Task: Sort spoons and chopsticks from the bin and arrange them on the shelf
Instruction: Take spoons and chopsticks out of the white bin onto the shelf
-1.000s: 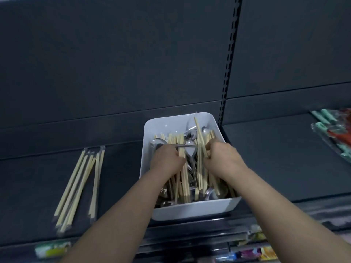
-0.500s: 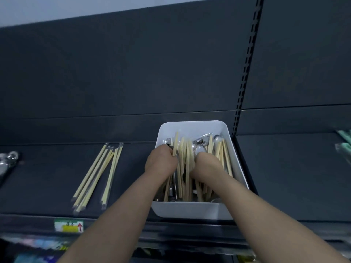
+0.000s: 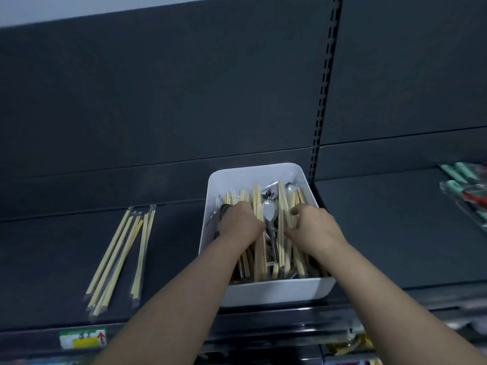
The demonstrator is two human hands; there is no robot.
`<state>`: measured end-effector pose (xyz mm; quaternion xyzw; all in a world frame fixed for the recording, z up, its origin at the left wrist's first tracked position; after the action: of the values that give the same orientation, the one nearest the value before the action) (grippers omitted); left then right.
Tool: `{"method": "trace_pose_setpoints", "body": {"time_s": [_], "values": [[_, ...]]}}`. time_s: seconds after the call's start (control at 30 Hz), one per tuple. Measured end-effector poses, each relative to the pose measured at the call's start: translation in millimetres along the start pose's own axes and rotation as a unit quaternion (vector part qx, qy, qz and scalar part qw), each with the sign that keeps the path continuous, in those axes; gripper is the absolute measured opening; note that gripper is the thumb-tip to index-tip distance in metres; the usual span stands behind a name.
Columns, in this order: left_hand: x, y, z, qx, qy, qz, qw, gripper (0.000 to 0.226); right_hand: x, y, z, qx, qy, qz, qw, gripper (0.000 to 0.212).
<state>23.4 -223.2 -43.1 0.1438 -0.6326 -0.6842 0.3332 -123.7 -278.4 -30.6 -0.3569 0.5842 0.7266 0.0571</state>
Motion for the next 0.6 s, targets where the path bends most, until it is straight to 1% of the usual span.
{"method": "trace_pose_setpoints", "body": {"time_s": [0.07,0.13,0.23,0.3,0.37,0.47,0.6], "values": [[-5,6,-2,0.011,-0.004,0.043,0.999,0.022,-1,-3,-2,0.002,-0.006,-0.004,1.000,0.036],[-11,16,-2,0.048,-0.006,0.070,0.996,0.017,-3,-7,-6,0.004,-0.017,-0.001,1.000,0.032],[-19,33,1,0.122,-0.013,0.070,0.990,0.014,-10,-18,-9,-0.008,-0.018,0.039,0.999,0.017],[-24,41,1,0.155,-0.008,0.072,0.985,0.013,-14,-25,-10,-0.013,-0.020,0.061,0.998,0.012],[-30,43,1,0.166,-0.003,0.087,0.982,0.013,-17,-30,-11,-0.017,-0.025,0.068,0.997,0.010],[-36,38,0,0.156,-0.009,0.100,0.983,0.017,-15,-27,-12,-0.015,-0.048,0.038,0.998,0.008],[-36,38,-2,0.157,-0.032,0.122,0.980,0.012,-11,-5,-12,0.034,-0.077,-0.034,0.996,0.014]]}}
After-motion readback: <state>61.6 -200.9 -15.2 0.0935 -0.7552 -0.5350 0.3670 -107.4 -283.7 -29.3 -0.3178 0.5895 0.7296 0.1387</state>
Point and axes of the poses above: each hand's wrist, its own z-axis away from the middle knuckle, its own y-axis out of the back of the hand, x = y × z, the point moved 6 cm from there along -z, towards the middle knuckle, and after that the axes turned 12 degrees about -z, right-handed, at the moved point
